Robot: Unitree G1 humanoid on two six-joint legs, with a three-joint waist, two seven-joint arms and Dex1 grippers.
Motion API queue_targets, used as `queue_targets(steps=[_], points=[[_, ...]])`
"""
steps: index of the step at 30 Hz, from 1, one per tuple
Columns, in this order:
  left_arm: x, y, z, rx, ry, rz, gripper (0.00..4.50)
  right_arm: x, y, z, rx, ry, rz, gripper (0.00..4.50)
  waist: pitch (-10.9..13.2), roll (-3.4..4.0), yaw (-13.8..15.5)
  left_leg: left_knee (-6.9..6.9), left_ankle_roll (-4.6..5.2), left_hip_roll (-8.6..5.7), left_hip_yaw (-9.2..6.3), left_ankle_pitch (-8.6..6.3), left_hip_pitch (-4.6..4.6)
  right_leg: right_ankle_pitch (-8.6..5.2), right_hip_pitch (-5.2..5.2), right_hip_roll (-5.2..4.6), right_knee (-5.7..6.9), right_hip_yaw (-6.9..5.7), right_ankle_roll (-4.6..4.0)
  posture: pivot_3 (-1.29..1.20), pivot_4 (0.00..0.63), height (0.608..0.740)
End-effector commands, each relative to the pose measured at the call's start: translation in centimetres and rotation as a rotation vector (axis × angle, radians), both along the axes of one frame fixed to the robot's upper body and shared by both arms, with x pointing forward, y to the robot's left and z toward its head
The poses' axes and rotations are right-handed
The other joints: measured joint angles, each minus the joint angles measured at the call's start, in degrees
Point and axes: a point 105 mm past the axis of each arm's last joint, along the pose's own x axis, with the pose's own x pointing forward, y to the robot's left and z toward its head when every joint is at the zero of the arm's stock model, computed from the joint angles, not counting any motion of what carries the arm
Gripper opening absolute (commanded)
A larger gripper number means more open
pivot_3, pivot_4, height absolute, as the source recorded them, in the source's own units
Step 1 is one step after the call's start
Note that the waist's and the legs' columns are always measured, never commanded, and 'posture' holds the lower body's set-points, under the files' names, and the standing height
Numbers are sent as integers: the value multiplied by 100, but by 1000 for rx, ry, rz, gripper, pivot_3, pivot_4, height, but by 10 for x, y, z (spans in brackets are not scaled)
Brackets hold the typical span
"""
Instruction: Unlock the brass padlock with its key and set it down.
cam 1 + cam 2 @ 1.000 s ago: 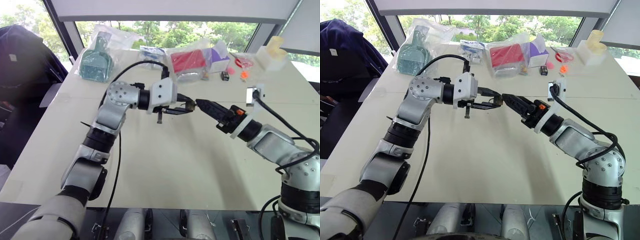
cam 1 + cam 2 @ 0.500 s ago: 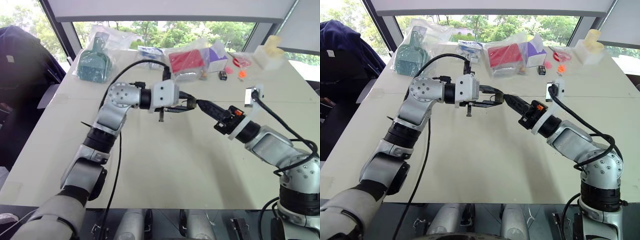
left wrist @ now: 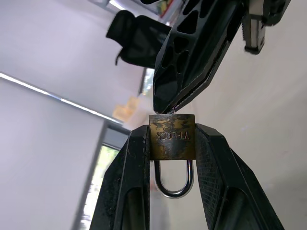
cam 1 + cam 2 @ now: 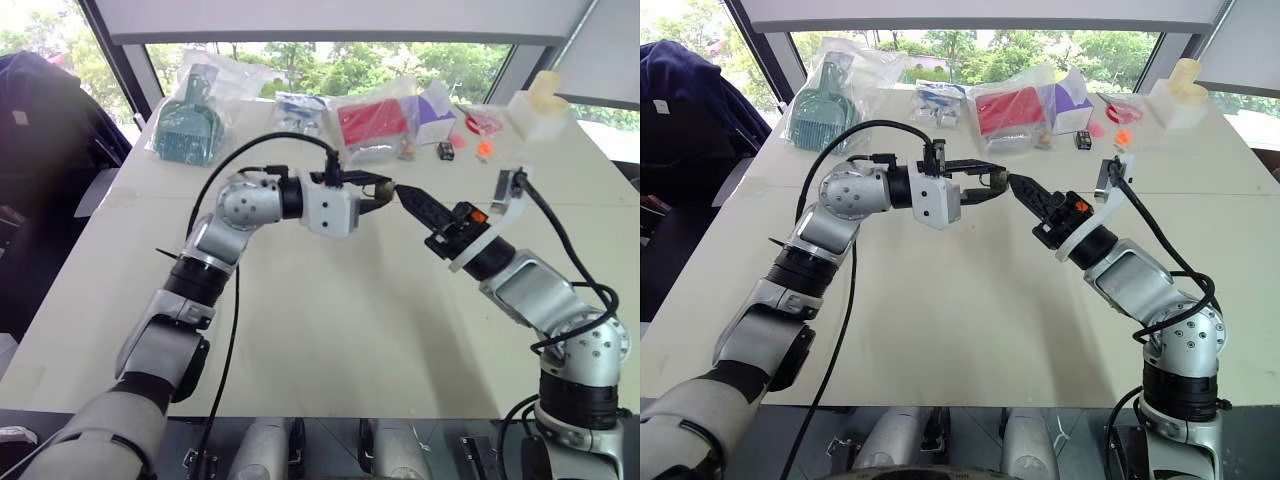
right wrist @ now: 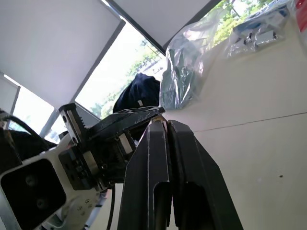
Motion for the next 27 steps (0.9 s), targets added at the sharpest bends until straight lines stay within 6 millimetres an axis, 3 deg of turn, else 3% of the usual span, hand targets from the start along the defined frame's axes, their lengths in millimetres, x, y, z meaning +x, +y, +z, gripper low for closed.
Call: queue_targets(steps=[1, 13, 18, 21, 27], points=[[-17, -9, 27, -68, -204, -69, 711, 6, 0, -3, 52, 55, -32, 77, 0, 0, -2, 0, 0, 0, 0, 0, 0, 0, 0, 0, 1, 0, 1, 0, 150, 735], [-17, -6, 35, -122, -412, -36, 711, 22, -3, -3, 391, 266, -92, 77, 0, 0, -2, 0, -11, 0, 6, 6, 4, 2, -4, -1, 41, 0, 5, 0, 150, 735], [-4, -6, 18, -53, -230, -30, 711, 11, -1, 7, 69, 54, -87, 77, 1, 1, 0, 0, -10, 0, 11, 6, 4, 1, -5, -2, 43, 0, 5, 0, 150, 735], [1, -3, 18, -38, -176, -27, 711, 8, -7, 8, -108, -46, -100, 998, 1, 1, -7, 0, 1, 0, 13, -1, 4, 1, -6, -3, 41, 0, 5, 0, 150, 735], [4, -3, 21, -12, -160, -33, 711, 6, -14, 3, -310, -141, -46, 4015, 1, 1, -7, 0, 2, 3, 13, -1, 5, 0, -9, -3, 42, 0, 6, 0, 150, 735]])
